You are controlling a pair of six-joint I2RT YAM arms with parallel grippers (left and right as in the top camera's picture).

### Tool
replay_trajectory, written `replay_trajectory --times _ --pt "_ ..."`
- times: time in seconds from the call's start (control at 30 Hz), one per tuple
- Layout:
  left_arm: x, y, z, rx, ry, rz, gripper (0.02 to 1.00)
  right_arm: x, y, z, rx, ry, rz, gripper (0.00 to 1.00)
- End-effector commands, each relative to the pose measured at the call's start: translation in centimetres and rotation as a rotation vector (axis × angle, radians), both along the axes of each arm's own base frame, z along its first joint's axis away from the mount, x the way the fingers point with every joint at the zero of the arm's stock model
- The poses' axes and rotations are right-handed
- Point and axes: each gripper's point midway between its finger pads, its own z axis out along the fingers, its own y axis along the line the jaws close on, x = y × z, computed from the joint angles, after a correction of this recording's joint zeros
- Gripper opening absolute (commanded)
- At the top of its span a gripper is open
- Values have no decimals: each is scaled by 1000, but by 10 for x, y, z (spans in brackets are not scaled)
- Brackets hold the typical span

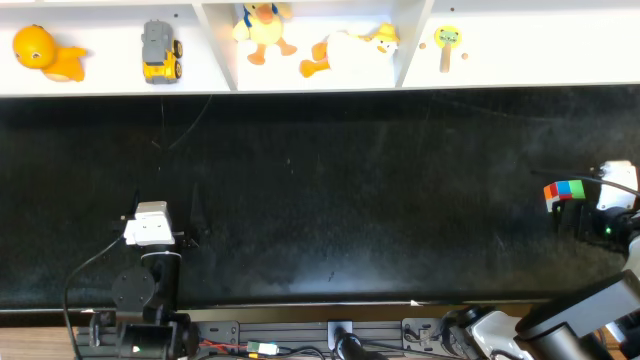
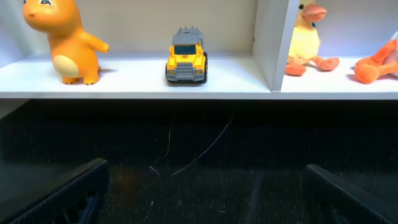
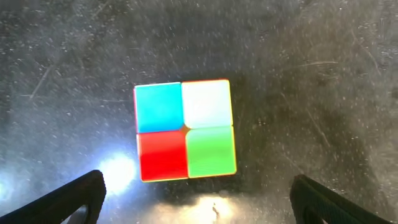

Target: Store Toys

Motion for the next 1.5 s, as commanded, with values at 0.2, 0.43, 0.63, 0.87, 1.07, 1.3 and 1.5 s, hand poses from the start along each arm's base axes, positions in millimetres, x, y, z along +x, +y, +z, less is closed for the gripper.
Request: replay_trajectory --times 0.2,0.43,0.63,0.87,1.07,1.3,1.5 --pt "0 0 1 19 -6 -3 998 13 9 -9 -13 19 50 954" --pt "0 0 1 19 -6 -3 998 13 11 -19 -12 63 61 952" --pt "0 0 1 19 -6 -3 998 13 11 -20 -9 66 61 945" --pt "0 0 1 19 -6 -3 998 12 12 -25 7 75 51 919" --pt "0 0 1 19 -5 -3 998 12 12 -25 7 75 52 890" --pt "0 0 1 19 -6 -3 998 12 12 -25 7 74 52 614" --pt "0 0 1 19 -5 -3 998 13 11 -24 5 72 52 470"
